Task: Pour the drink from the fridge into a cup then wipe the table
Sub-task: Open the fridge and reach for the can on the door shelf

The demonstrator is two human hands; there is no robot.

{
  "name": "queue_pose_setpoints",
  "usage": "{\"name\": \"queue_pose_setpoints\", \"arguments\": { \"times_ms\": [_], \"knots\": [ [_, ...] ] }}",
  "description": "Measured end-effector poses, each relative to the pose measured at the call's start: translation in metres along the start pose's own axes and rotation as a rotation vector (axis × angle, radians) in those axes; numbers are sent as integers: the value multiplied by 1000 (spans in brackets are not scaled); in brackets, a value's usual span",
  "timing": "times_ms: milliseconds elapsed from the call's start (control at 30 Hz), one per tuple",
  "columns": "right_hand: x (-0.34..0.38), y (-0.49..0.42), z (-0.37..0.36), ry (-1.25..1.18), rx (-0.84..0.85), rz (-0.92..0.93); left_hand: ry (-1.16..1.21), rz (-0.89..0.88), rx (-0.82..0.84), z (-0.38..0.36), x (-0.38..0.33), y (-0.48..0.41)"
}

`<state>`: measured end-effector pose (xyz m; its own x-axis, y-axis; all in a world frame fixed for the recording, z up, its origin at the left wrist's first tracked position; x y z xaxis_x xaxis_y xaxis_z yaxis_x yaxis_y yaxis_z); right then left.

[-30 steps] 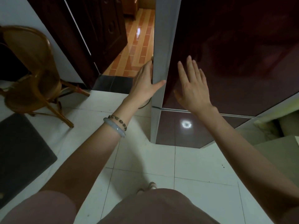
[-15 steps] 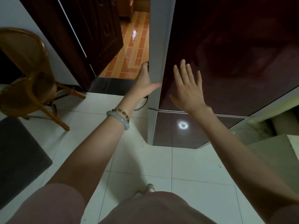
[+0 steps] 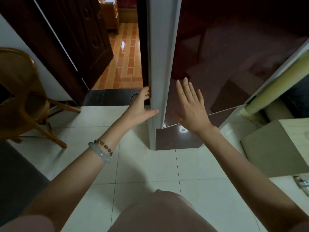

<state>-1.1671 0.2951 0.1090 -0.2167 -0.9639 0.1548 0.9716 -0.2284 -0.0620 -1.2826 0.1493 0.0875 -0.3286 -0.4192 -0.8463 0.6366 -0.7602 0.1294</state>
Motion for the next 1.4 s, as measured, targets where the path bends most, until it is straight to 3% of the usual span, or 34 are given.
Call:
{"name": "queue_pose_setpoints", "arguments": {
  "times_ms": [300, 600, 1033, 1100, 1233, 1300, 1400],
  "knots": [
    [6, 94, 5, -176, -21, -134, -48, -134, 203, -40, -27, 73],
    [-4, 183, 21, -293, -103, -151, -153, -243, 369, -96, -75, 131],
    [-74, 323, 44, -428, -165, -131, -176, -320, 517, -238, -154, 188],
    [-89, 341, 49, -446, -189, -146, -278, -412, 482, -255, -171, 195],
    [-128, 376, 64, -404, -231, -204, -552, -745, 120, -275, -202, 198],
    [-142, 392, 70, -385, -243, -220, -536, -728, 9, -283, -212, 197],
    [-153, 410, 77, -392, -258, -227, -524, -600, 54, -301, -220, 187]
  ]
}}
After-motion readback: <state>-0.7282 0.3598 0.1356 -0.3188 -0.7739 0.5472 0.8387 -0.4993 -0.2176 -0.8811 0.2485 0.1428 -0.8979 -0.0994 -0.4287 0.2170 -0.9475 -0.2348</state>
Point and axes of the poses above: each hand's wrist, its own y-axis away from the middle knuckle, its own z-axis out of the back of the hand, x = y × z, the point moved 3 cm from there along -y, towards the middle knuckle, and after that the axes turned 9 degrees about x, right-handed, at the moved point
